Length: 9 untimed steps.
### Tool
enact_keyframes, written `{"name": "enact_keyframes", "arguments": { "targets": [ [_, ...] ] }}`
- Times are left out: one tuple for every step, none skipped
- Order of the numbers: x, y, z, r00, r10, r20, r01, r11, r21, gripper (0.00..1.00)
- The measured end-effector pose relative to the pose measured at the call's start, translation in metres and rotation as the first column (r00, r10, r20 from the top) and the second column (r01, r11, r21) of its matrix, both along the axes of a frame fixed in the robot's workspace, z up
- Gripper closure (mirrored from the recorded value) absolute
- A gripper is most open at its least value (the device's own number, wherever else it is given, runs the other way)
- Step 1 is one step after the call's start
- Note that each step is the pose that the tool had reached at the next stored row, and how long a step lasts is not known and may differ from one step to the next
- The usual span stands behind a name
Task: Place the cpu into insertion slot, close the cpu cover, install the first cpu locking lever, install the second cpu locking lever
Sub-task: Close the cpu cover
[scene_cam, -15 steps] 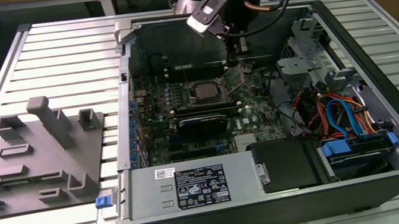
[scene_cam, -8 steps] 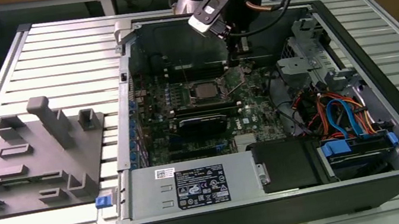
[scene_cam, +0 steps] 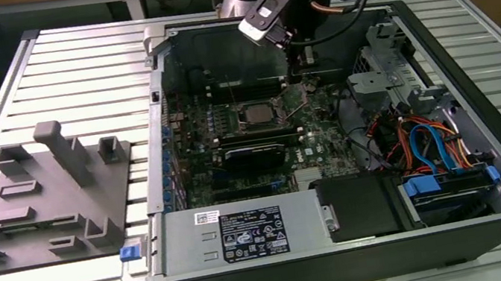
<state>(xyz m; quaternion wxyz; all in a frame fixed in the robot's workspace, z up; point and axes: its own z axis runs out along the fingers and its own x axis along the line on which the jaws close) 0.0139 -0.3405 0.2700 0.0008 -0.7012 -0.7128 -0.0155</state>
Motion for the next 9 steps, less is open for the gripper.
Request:
{"name": "enact_keyframes", "arguments": {
  "targets": [
    [0.0002,0.0,0.0,1.0,0.0,0.0,0.0,1.0,0.0,0.9],
    [0.0004,0.0,0.0,1.0,0.0,0.0,0.0,1.0,-0.0001,0.9],
    [0.0008,0.0,0.0,1.0,0.0,0.0,0.0,1.0,-0.0001,0.9],
    [0.0014,0.0,0.0,1.0,0.0,0.0,0.0,1.0,-0.0001,0.9],
    [0.0022,0.0,0.0,1.0,0.0,0.0,0.0,1.0,0.0,0.9],
    [0.0031,0.0,0.0,1.0,0.0,0.0,0.0,1.0,0.0,0.9],
    [0.0041,0.0,0.0,1.0,0.0,0.0,0.0,1.0,-0.0001,0.9],
    [0.005,0.0,0.0,1.0,0.0,0.0,0.0,1.0,0.0,0.9],
    [0.0058,0.0,0.0,1.0,0.0,0.0,0.0,1.0,0.0,0.9]
  ]
}}
